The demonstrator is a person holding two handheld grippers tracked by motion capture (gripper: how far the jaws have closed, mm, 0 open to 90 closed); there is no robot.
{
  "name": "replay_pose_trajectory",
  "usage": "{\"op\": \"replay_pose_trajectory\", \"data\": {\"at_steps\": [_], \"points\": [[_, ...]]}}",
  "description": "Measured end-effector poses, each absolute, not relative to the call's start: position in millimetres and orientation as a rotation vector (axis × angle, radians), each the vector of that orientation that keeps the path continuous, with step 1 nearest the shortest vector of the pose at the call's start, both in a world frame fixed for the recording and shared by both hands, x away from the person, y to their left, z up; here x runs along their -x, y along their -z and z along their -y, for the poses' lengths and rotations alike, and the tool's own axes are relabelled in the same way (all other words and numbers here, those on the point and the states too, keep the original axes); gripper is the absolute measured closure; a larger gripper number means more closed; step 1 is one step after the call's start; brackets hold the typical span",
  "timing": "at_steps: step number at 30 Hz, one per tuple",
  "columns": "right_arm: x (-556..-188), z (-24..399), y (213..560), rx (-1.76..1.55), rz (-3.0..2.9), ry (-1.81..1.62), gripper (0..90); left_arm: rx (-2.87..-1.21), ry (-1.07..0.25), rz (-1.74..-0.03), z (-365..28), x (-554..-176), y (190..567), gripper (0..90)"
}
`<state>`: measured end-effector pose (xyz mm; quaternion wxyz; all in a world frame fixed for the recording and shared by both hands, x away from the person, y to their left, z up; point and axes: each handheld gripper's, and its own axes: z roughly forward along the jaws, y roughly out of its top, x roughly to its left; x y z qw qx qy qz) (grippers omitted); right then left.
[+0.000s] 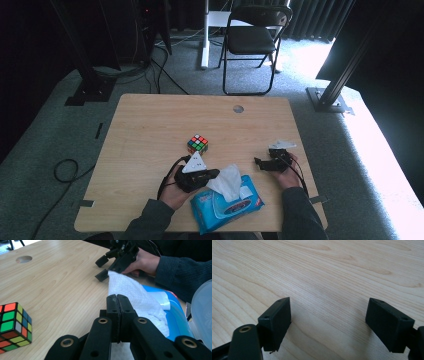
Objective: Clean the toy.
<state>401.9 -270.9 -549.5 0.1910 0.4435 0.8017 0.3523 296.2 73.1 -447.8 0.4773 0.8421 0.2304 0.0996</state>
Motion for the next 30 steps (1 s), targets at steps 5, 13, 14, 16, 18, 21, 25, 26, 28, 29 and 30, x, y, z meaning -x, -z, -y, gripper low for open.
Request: {"op": "replay_pose_trajectory", "data": {"at_steps": [5, 13, 14, 16, 18, 21, 25, 26, 28, 29, 30], "points": [[-401.9, 270.9, 549.5, -1.247, -2.252, -0.989, 20.3, -2.047, -0.248, -0.577, -77.6, -298.2, 446.5, 89.2], [-401.9, 270.9, 549.5, -1.246, -2.252, -0.989, 20.3, -2.029, -0.273, -0.605, -85.7, -301.0, 442.4, 89.2], [-401.9, 270.9, 549.5, -1.247, -2.252, -0.99, 20.3, -2.02, -0.273, -0.613, -87.8, -301.6, 441.4, 89.2], [-401.9, 270.9, 549.5, -1.247, -2.252, -0.99, 20.3, -2.009, -0.282, -0.626, -93.2, -303.2, 439.6, 89.2], [-401.9, 270.9, 549.5, -1.246, -2.252, -0.99, 20.3, -2.008, -0.288, -0.633, -94.2, -303.5, 439.3, 89.2], [-401.9, 270.9, 549.5, -1.246, -2.252, -0.99, 20.4, -1.99, -0.302, -0.661, -100.9, -306.0, 436.6, 89.2], [-401.8, 270.9, 549.5, -1.247, -2.252, -0.99, 20.3, -1.977, -0.327, -0.675, -107.7, -306.9, 433.0, 89.2], [-401.9, 270.9, 549.5, -1.247, -2.252, -0.99, 20.3, -1.977, -0.327, -0.675, -107.7, -306.9, 433.0, 89.2], [-401.8, 270.9, 549.5, -1.248, -2.252, -0.989, 20.3, -1.976, -0.343, -0.684, -108.8, -307.1, 432.1, 89.2], [-401.9, 270.9, 549.5, -1.247, -2.252, -0.99, 20.4, -1.976, -0.343, -0.684, -108.8, -307.1, 432.1, 89.2], [-401.8, 270.9, 549.5, -1.248, -2.252, -0.989, 20.3, -1.967, -0.356, -0.703, -112.1, -308.4, 431.3, 89.2]]}}
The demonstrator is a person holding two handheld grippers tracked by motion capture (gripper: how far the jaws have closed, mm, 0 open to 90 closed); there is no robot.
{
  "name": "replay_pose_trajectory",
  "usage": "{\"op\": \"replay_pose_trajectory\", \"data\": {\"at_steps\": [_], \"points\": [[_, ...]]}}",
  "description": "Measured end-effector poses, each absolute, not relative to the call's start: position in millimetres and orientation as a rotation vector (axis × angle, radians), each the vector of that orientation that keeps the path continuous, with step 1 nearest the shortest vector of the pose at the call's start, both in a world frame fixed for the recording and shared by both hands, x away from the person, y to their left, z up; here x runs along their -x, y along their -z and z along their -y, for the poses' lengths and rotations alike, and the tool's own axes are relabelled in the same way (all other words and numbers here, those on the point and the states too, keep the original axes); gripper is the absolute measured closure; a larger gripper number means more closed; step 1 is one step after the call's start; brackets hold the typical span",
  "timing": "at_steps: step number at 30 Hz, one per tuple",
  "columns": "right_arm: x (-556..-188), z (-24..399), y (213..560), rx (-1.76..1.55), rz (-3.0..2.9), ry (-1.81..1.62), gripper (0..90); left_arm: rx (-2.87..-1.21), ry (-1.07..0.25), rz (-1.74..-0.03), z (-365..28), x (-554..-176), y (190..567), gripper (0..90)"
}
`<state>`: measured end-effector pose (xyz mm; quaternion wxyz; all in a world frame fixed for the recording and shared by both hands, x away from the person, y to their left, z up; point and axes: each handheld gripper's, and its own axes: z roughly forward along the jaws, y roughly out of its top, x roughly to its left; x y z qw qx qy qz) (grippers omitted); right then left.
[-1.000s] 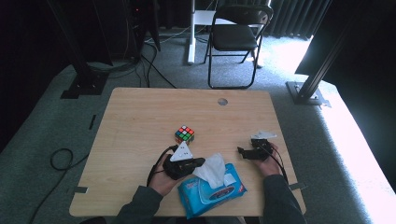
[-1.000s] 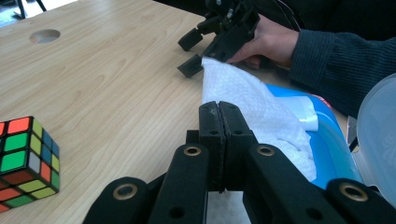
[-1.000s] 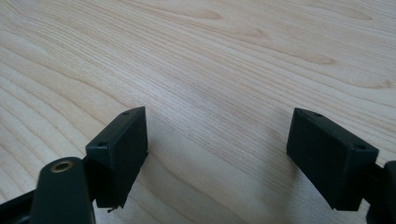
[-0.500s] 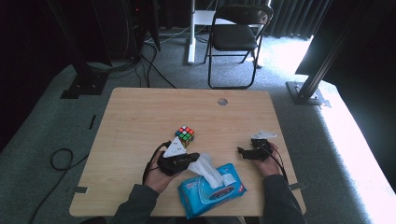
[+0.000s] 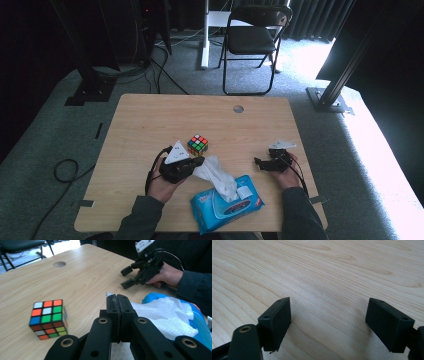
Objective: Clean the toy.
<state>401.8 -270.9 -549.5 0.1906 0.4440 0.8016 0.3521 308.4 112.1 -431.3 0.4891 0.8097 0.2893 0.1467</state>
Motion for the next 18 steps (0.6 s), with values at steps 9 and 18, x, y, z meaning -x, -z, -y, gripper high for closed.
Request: {"op": "replay_pose_trajectory", "data": {"at_steps": [9, 18], "points": [[-401.9, 270.9, 549.5, -1.246, -2.252, -0.99, 20.3, -1.981, -0.398, -0.765, -113.2, -311.4, 433.0, 89.2], [-401.8, 270.9, 549.5, -1.247, -2.252, -0.989, 20.3, -1.981, -0.404, -0.87, -114.8, -316.8, 438.5, 89.1]]}}
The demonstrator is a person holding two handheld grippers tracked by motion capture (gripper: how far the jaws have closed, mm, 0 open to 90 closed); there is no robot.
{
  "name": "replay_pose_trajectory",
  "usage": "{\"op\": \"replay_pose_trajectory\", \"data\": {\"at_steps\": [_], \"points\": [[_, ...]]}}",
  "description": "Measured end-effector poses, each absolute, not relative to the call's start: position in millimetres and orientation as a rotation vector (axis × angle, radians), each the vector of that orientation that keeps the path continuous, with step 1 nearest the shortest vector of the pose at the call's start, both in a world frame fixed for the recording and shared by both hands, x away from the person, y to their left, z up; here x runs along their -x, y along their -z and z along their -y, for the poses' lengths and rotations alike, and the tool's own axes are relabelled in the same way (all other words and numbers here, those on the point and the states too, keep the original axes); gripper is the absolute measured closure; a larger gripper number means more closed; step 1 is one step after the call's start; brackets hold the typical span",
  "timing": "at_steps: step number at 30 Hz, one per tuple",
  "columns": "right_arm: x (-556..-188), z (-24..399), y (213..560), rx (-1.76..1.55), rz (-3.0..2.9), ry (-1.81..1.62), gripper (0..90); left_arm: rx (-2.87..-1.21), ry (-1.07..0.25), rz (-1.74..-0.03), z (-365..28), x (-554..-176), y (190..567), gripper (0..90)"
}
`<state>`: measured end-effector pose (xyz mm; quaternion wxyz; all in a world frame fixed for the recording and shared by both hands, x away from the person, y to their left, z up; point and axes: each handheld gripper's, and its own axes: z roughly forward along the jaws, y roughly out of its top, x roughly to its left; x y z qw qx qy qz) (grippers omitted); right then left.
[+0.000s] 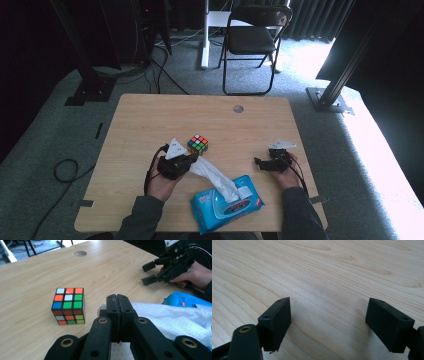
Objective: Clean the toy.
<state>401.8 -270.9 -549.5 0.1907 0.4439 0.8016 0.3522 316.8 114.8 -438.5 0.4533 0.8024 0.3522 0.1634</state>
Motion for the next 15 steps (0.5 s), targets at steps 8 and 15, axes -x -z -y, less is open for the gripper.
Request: {"op": "replay_pose_trajectory", "data": {"at_steps": [8, 15], "points": [[-401.8, 270.9, 549.5, -1.247, -2.252, -0.989, 20.3, -2.006, -0.282, -0.762, -92.4, -310.9, 448.5, 87.4], [-401.9, 270.9, 549.5, -1.246, -2.252, -0.989, 20.3, -2.101, -0.164, -0.616, -58.8, -298.0, 462.5, 83.4]]}}
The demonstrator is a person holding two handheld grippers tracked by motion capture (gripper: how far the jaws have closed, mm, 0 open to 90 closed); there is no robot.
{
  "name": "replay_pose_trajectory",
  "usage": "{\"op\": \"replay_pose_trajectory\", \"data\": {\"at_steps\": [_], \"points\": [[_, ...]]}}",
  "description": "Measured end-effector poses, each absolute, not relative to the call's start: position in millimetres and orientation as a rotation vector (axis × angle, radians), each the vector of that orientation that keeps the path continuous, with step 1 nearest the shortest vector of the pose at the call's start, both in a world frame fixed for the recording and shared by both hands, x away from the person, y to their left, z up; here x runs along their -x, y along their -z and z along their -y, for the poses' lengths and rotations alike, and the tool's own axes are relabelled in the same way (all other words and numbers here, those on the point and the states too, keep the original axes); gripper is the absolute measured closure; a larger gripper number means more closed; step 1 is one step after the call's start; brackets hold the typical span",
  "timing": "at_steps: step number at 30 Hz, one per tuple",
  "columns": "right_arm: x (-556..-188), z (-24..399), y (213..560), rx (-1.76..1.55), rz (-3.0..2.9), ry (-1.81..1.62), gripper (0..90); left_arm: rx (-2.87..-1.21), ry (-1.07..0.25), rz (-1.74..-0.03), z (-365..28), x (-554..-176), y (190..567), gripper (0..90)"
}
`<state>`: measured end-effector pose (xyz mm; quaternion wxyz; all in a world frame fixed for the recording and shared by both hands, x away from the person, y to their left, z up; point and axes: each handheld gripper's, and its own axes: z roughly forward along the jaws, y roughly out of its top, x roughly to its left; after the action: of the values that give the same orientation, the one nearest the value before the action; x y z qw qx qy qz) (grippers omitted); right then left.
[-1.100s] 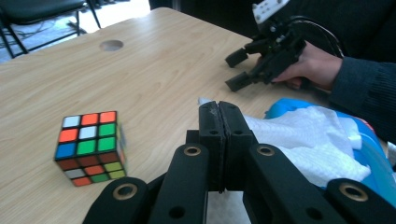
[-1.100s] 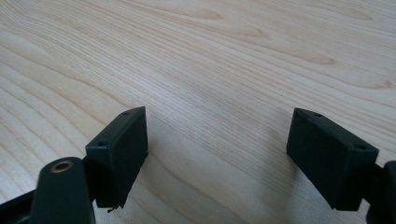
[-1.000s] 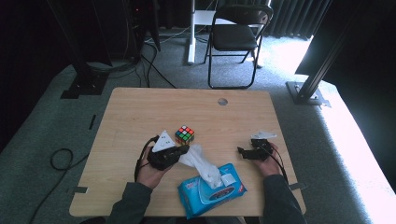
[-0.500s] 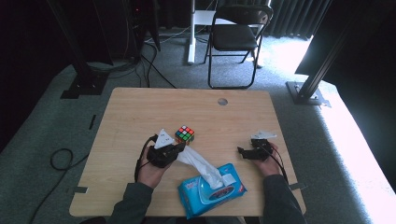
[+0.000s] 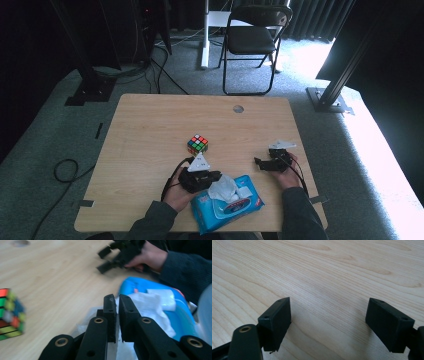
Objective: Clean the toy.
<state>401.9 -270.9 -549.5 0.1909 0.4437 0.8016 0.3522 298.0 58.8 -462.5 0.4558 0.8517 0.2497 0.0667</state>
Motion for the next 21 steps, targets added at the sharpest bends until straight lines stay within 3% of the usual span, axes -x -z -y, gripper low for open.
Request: {"op": "replay_pose_trajectory", "data": {"at_steps": [4, 9, 11, 21], "points": [[-401.9, 270.9, 549.5, -1.246, -2.252, -0.99, 20.4, -2.125, -0.123, -0.58, -52.5, -295.8, 466.9, 79.3], [-401.9, 270.9, 549.6, -1.246, -2.252, -0.99, 20.3, -2.159, -0.087, -0.566, -47.0, -295.4, 472.8, 59.4], [-401.9, 270.9, 549.5, -1.247, -2.252, -0.989, 20.4, -2.181, -0.099, -0.585, -45.0, -296.4, 476.6, 55.6], [-401.8, 270.9, 549.5, -1.246, -2.252, -0.989, 20.3, -2.198, 0.008, -0.652, -45.5, -306.0, 488.9, 49.1]]}}
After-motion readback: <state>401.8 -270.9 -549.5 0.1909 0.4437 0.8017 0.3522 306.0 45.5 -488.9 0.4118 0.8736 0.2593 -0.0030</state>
